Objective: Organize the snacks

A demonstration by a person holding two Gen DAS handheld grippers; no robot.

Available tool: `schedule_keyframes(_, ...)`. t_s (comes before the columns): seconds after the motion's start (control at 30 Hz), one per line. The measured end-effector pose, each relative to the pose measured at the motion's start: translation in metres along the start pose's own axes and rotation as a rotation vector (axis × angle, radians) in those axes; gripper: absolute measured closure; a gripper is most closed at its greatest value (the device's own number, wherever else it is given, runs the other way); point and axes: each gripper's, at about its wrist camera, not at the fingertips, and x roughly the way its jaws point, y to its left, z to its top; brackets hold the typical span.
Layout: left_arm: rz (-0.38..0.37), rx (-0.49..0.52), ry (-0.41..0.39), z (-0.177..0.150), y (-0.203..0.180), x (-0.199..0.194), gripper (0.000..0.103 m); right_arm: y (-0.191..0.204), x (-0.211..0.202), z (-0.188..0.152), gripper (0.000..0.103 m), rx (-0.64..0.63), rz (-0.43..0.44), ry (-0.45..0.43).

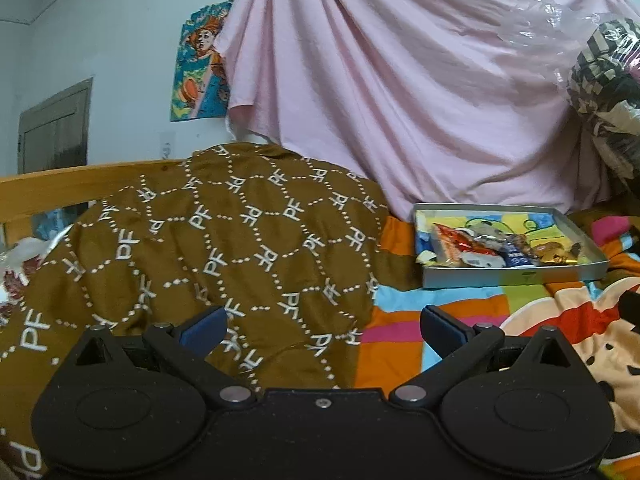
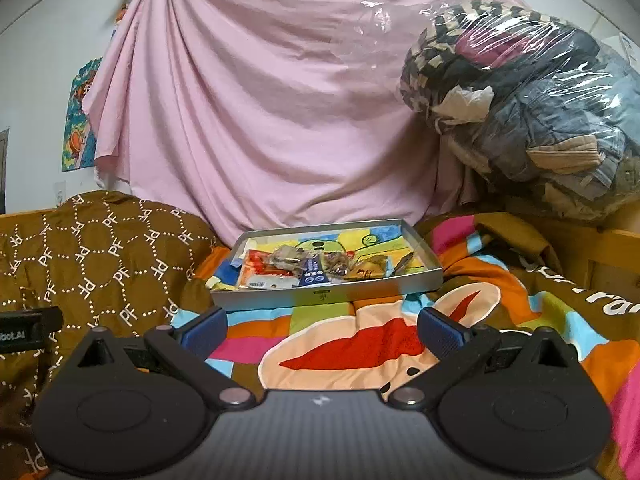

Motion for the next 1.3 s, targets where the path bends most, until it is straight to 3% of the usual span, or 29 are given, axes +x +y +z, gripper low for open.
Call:
schedule_keyframes(0.83, -0.042, -0.03, 0.07, -0.015, -0.003, 0.013, 0.001, 0.008, 0.007, -0.011, 0.0, -0.022, 0.017, 0.069)
schedule_keyframes(1.3, -0.052, -0.015, 0.071, -0.019, -0.006, 0.009, 0.001, 0.009, 0.013, -0.015, 0.0, -0.023, 0.013, 0.11)
